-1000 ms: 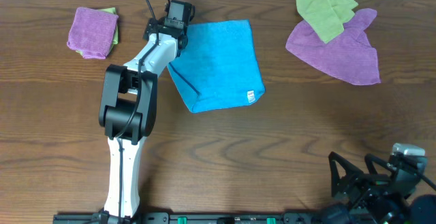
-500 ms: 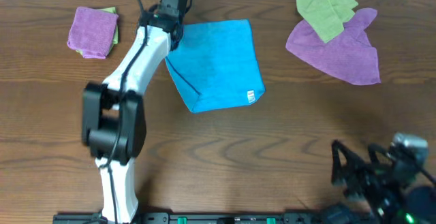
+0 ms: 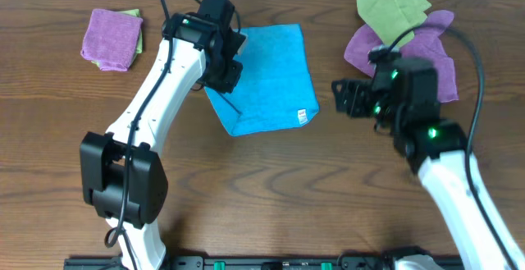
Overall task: Fold the cloth
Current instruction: 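Move the right gripper to the blue cloth's right edge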
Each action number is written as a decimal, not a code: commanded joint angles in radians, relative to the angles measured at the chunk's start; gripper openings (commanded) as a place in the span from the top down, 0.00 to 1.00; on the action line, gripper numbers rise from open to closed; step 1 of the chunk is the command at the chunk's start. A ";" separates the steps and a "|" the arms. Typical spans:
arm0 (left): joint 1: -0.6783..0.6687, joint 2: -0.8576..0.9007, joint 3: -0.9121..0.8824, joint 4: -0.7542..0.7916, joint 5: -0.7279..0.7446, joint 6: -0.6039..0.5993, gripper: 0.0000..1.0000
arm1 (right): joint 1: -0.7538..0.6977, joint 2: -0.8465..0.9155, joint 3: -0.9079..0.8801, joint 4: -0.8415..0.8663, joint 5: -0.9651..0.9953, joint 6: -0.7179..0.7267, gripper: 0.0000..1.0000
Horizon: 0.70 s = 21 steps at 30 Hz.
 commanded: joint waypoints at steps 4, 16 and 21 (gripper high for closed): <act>-0.002 -0.143 -0.277 0.172 0.101 -0.003 0.77 | -0.052 0.213 0.077 0.011 -0.326 -0.021 0.27; -0.021 -0.111 -0.470 0.554 0.125 -0.196 0.36 | 0.027 0.278 0.092 0.072 -0.317 -0.021 0.27; -0.029 -0.071 -0.470 0.573 0.124 -0.184 0.30 | 0.027 0.278 0.092 0.067 -0.317 -0.021 0.27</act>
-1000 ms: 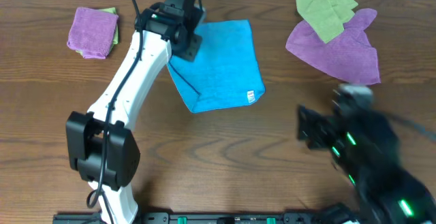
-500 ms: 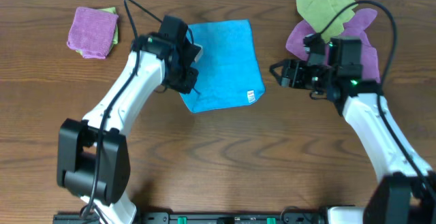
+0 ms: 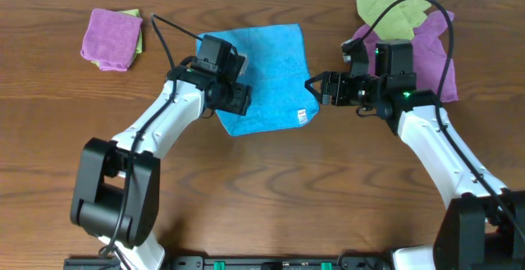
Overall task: Fold the cloth
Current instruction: 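Move the right gripper to the blue cloth's right edge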
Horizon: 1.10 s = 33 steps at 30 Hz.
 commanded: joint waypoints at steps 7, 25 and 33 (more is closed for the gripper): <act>-0.061 0.071 -0.004 -0.052 -0.119 0.035 0.32 | 0.004 0.005 0.025 -0.008 -0.019 -0.016 0.28; -0.085 0.123 -0.005 -0.112 -0.375 0.057 0.36 | 0.004 0.005 0.025 -0.030 -0.018 -0.017 0.28; -0.085 0.123 -0.005 -0.240 -0.449 0.045 0.50 | 0.004 0.005 0.025 -0.031 -0.018 -0.029 0.28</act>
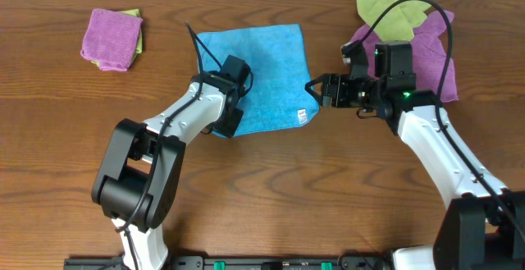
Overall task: Fold the cloth
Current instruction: 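Move the right gripper to the blue cloth's right edge, then grasp the blue cloth's near corners with both grippers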
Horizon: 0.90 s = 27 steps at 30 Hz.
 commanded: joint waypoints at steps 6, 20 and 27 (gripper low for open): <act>-0.003 0.011 -0.004 -0.098 -0.062 -0.079 0.54 | 0.004 0.005 0.024 -0.045 -0.006 -0.040 0.32; 0.009 0.011 -0.004 -0.118 0.105 -0.264 0.43 | 0.004 0.081 0.024 -0.185 0.115 -0.035 0.43; 0.173 0.011 -0.004 -0.076 0.351 -0.245 0.48 | 0.002 0.177 0.024 -0.196 0.057 -0.018 0.41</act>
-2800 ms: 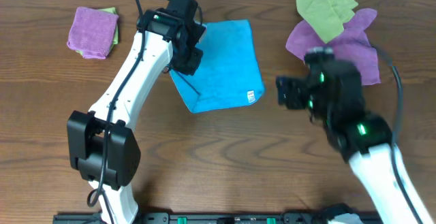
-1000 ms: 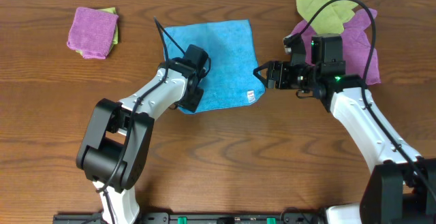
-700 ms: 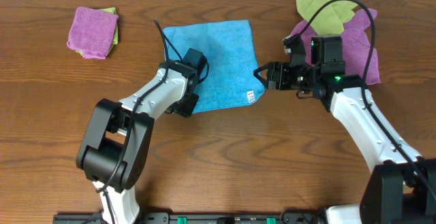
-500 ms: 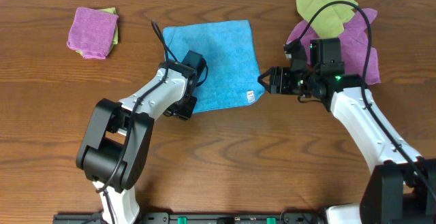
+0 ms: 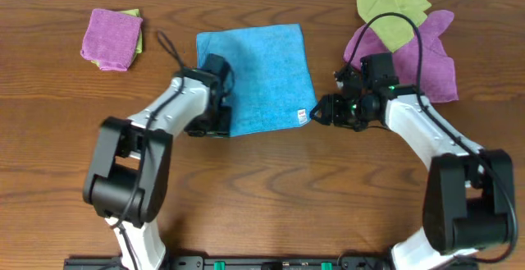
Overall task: Fold the cloth
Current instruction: 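Grasp the blue cloth's near corners with both grippers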
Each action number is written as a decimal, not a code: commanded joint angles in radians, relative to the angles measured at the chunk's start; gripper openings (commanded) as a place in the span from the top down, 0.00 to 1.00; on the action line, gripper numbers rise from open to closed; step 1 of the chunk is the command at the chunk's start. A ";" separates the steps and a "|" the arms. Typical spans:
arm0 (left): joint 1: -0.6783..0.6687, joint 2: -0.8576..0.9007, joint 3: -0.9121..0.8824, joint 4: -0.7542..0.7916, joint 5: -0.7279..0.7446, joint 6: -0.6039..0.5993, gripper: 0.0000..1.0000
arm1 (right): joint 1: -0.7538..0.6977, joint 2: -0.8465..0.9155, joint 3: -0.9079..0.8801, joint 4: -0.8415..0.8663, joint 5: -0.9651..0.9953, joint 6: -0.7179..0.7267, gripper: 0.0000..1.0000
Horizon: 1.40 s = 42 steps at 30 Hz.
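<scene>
The blue cloth (image 5: 262,73) lies flat at the back middle of the table, with a white tag (image 5: 301,116) at its near right corner. My left gripper (image 5: 215,124) is low at the cloth's near left corner, and its wrist hides the fingers. From the right, my right gripper (image 5: 317,116) points at the tagged corner. Its fingers look slightly apart, just beside the cloth's edge.
A folded purple cloth (image 5: 111,38) on a green one sits at the back left. A loose purple cloth (image 5: 435,57) and a green cloth (image 5: 392,6) lie at the back right, just behind the right arm.
The left gripper moved a little left and toward the near left corner of the blue cloth. The right gripper dropped from beside the cloth's right edge to the tagged near corner.
First the left gripper was over the cloth's left part near the back and the right gripper stood off to the right. Then both came closer to the cloth's sides. The left one worked down the left edge, and now each is at a near corner.
</scene>
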 commanded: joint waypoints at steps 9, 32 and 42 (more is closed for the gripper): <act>0.131 0.011 -0.011 0.025 0.252 0.050 0.46 | -0.005 0.000 0.015 0.061 -0.014 0.103 0.42; 0.132 0.011 -0.063 0.069 0.322 0.054 0.39 | -0.025 0.147 0.015 0.182 -0.054 0.328 0.51; 0.132 0.011 -0.063 0.069 0.323 0.053 0.40 | 0.011 0.240 0.015 0.190 -0.045 0.351 0.83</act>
